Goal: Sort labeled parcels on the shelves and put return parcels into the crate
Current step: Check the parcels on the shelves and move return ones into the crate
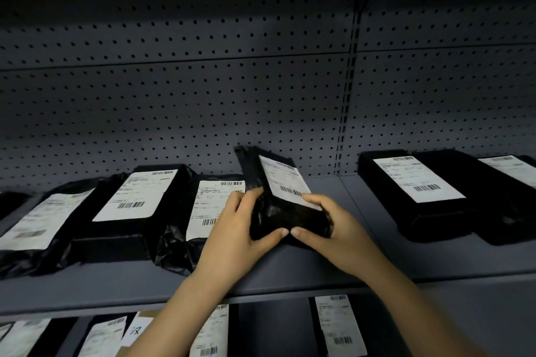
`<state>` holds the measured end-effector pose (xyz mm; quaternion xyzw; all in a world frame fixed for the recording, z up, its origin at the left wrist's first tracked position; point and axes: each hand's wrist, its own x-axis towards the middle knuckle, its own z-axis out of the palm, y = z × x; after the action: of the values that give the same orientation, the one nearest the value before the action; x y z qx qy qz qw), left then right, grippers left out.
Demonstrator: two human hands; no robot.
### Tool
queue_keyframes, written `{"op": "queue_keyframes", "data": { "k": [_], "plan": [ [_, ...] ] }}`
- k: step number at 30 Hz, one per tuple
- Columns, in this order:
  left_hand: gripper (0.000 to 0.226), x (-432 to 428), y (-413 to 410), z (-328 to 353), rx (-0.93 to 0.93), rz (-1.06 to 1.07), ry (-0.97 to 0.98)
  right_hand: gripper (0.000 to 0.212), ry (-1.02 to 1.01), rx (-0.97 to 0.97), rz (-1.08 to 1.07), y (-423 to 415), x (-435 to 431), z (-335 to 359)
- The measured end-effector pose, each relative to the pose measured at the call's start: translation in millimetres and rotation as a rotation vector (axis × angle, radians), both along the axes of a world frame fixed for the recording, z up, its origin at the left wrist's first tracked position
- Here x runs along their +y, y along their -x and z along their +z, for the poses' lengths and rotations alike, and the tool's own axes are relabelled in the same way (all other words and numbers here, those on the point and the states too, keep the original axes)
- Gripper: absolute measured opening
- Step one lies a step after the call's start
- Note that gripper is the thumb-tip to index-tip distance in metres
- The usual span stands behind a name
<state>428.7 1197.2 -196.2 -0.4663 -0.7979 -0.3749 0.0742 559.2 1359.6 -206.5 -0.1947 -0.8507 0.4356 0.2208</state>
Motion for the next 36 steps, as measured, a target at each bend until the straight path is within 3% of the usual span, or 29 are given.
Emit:
{"op": "queue_keyframes", "data": {
  "k": [5,8,11,15,19,22,27,36],
  "plan": [
    [0.066,8.1,-11.5,-17.1,-0.136,-0.008,0.007,0.059,-0.181,-0.011,-0.031,-12.4,3.8,3.3],
    [0.057,16.2,-16.0,-23.6,-0.197,-0.038,0.028,0.062,-0.180,-0.040,-0.057,-20.2,9.2,2.5],
    [0.058,20.6,-15.4,-21.5,-0.269,-0.052,0.009,0.068,-0.025,-0.067,-0.058,-25.6,14.2,5.4],
    [0.049,25.7,-15.7,-12.6,-0.552,-0.095,-0.123,0.060,0.240,-0.067,-0.132,-21.2,19.1,10.6],
    [0.058,33.1,-12.5,-13.6,-0.712,-0.125,-0.136,0.042,0.290,-0.110,-0.107,-12.4,20.4,7.7],
    [0.059,34.8,-11.5,-13.3,-0.786,-0.157,-0.189,0.040,0.364,-0.074,-0.105,-10.1,20.2,6.2],
    [0.068,31.9,-15.5,-12.1,-0.743,-0.218,-0.298,0.054,0.346,0.051,-0.051,-15.1,15.6,9.8],
    [0.081,27.3,-9.9,13.5,-0.462,-0.344,-0.513,0.069,0.254,0.495,0.105,-11.3,13.3,28.3]
  ]
}}
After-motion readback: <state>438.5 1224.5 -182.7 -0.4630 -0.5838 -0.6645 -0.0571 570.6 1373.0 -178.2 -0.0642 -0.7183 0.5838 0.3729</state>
